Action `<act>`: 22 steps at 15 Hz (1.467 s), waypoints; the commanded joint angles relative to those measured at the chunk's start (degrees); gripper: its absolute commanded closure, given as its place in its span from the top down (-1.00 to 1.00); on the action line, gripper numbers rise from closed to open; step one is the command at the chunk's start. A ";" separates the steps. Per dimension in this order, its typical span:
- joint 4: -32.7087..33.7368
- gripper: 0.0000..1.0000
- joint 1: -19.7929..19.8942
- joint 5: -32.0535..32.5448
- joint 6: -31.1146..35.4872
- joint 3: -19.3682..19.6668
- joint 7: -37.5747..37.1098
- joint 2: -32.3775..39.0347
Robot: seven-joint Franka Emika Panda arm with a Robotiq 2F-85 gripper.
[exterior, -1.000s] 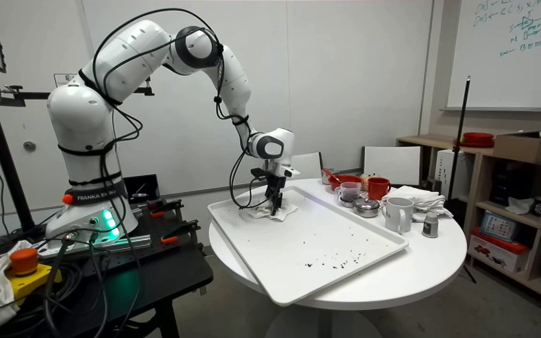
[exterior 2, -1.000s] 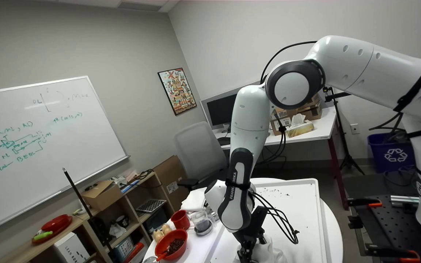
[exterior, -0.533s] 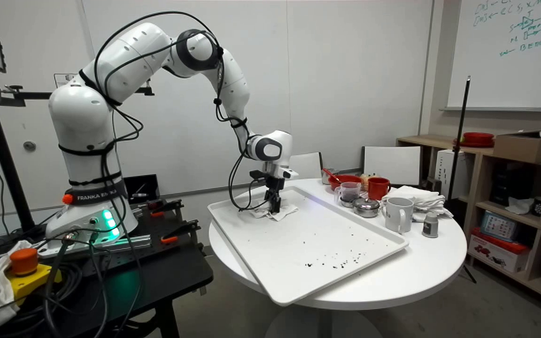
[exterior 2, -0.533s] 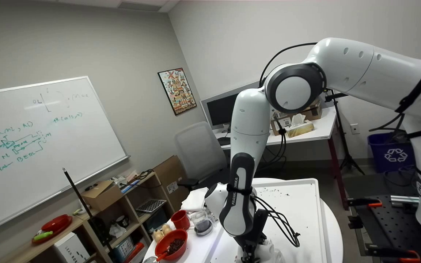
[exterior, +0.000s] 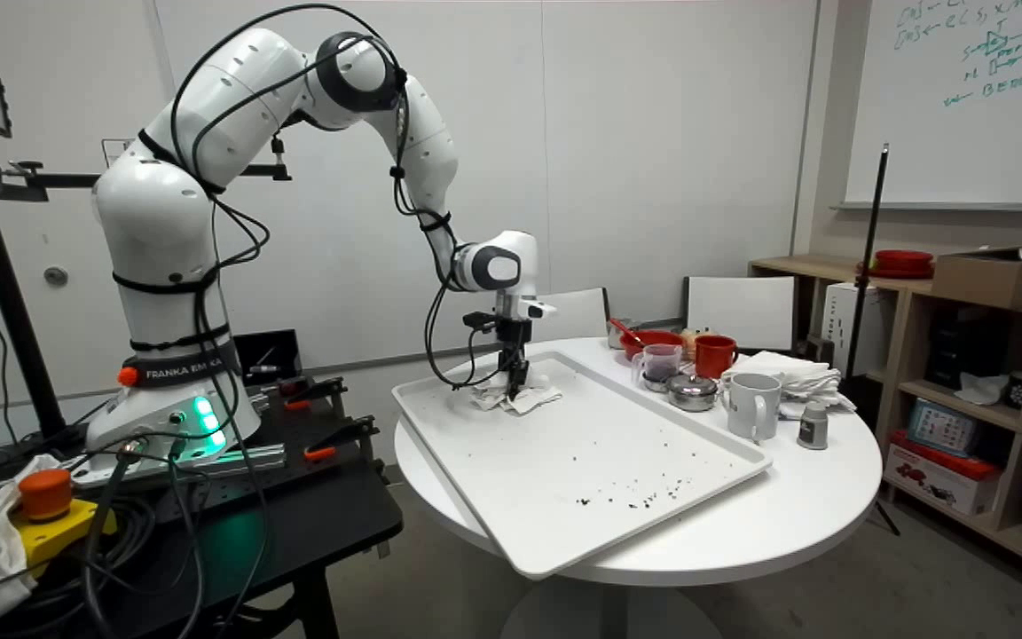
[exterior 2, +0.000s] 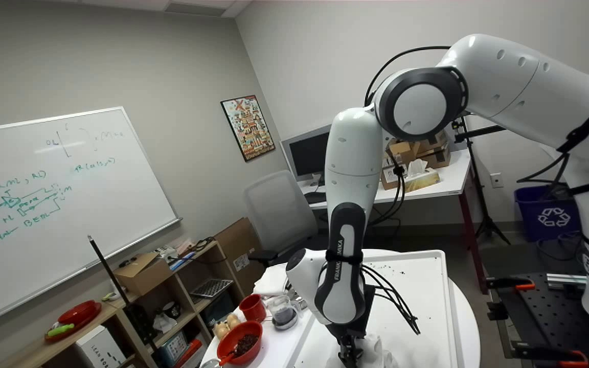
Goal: Use the towel to wipe the tray
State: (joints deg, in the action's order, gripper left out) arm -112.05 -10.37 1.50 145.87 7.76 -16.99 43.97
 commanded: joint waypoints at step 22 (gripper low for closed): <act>-11.34 -0.85 4.18 1.37 -6.96 -12.44 15.91 -6.33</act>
State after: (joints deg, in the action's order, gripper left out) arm -123.28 -9.46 5.56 141.16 -2.93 -5.28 36.57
